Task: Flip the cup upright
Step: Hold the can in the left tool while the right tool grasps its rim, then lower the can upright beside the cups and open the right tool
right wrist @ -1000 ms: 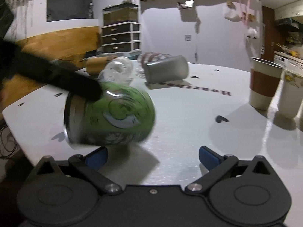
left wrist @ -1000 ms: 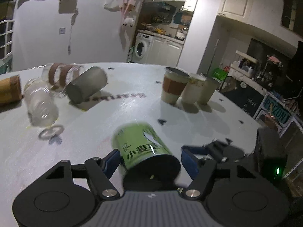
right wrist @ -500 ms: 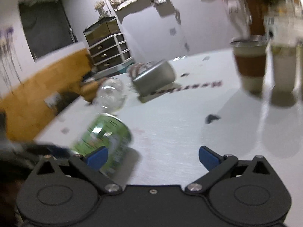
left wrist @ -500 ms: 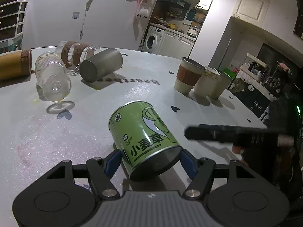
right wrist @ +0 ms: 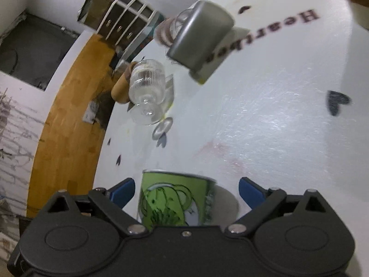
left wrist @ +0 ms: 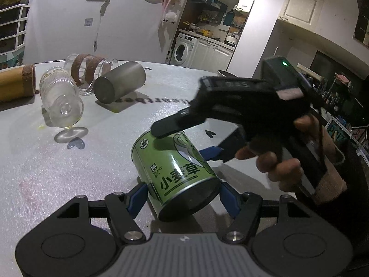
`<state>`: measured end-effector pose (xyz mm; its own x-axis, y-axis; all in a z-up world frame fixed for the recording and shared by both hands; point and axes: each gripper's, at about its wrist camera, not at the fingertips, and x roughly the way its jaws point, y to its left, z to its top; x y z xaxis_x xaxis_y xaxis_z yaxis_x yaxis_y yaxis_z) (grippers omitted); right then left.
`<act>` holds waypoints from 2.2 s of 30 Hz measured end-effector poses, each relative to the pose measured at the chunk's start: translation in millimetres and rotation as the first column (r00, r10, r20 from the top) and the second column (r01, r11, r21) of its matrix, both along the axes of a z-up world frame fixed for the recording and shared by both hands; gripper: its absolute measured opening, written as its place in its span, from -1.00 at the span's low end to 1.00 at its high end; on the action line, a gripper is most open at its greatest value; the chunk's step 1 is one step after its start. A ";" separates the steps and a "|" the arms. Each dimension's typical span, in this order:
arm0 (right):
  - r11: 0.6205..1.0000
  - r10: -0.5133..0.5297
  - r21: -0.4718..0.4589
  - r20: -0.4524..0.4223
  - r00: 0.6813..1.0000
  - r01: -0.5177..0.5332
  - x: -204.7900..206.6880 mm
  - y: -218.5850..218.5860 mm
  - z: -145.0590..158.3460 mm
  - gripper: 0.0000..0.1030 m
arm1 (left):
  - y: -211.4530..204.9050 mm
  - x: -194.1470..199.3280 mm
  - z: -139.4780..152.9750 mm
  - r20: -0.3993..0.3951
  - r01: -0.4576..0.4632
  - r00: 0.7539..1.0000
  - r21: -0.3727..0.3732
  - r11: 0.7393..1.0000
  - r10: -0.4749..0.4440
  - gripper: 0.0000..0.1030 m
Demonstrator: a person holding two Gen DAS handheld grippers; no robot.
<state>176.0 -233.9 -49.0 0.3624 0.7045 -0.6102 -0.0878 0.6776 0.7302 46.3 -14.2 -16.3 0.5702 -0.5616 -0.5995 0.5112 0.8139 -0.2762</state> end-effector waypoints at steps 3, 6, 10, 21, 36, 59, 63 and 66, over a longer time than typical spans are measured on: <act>0.999 0.046 -0.022 -0.007 0.999 -0.046 2.9 5.8 5.6 0.51 | -1.1 -0.2 0.7 0.005 0.003 1.000 0.001 1.000 -0.003 0.33; 0.995 0.069 -0.081 0.050 0.996 -0.065 -2.8 10.1 17.5 0.50 | -1.4 0.4 0.6 0.003 0.012 1.000 -0.009 1.000 -0.012 0.34; 0.986 0.057 -0.164 0.165 0.985 -0.029 -18.6 5.0 39.6 0.50 | -7.0 1.0 -2.1 -0.002 0.026 1.000 -0.011 1.000 -0.026 0.34; 0.879 0.231 -0.477 0.403 0.886 -0.012 -66.1 19.9 71.9 0.48 | -26.3 9.1 -15.6 0.011 0.020 1.000 -0.013 1.000 -0.020 0.33; 0.722 0.067 -0.586 0.588 0.806 0.367 0.4 -14.2 80.0 0.48 | -28.7 10.7 -22.6 0.109 -0.088 0.990 -0.016 0.996 0.089 0.33; 0.565 -0.003 -0.652 0.611 0.791 0.506 74.1 -19.1 40.4 0.56 | -16.8 12.8 -25.4 0.142 -0.137 0.980 -0.012 0.991 0.137 0.33; 0.600 -0.028 -0.614 0.625 0.780 0.513 63.6 -24.9 49.5 0.72 | -17.5 11.8 -21.7 0.156 -0.141 0.978 -0.008 0.990 0.140 0.34; 0.631 -0.033 -0.580 0.644 0.764 0.516 47.0 -28.5 58.7 0.72 | -19.1 11.1 -16.9 0.173 -0.145 0.974 -0.002 0.989 0.143 0.34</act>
